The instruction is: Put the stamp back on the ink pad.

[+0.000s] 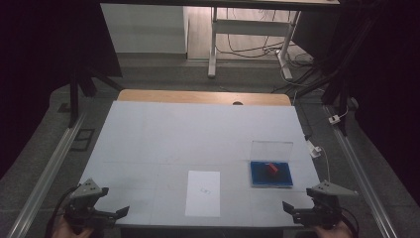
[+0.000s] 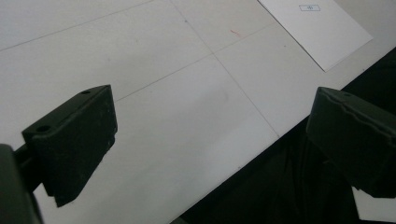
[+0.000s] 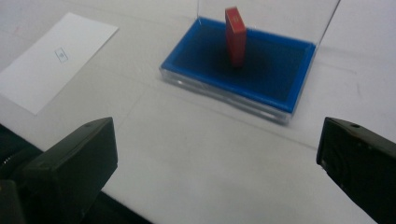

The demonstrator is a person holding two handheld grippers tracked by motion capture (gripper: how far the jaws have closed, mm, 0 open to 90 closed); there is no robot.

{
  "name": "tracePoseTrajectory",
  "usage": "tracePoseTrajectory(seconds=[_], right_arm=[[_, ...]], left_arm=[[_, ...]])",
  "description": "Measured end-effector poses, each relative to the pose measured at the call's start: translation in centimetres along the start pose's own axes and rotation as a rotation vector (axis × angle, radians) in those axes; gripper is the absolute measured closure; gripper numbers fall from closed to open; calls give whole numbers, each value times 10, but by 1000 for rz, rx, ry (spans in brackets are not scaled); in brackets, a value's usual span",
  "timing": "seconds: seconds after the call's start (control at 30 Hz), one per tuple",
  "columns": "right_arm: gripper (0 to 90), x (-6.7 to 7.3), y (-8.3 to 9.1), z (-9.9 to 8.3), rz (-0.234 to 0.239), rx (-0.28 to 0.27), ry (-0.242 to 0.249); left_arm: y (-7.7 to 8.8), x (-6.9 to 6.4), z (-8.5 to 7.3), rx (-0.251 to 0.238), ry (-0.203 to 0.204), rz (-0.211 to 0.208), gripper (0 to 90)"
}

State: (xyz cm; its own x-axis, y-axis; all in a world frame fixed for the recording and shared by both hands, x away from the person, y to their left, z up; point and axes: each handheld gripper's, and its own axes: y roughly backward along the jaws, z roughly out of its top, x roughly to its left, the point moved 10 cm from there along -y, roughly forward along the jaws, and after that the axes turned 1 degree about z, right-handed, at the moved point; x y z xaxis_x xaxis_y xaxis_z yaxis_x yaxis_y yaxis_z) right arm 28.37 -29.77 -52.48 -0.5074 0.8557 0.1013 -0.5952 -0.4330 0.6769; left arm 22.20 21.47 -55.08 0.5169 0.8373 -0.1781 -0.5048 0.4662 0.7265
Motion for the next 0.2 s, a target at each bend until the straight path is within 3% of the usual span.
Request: tracePoseTrajectory(seconds=[0.2], right_arm=[[0, -2, 1, -2, -4, 5, -17]], left_arm=[[0, 0, 1, 0, 0, -2, 22]])
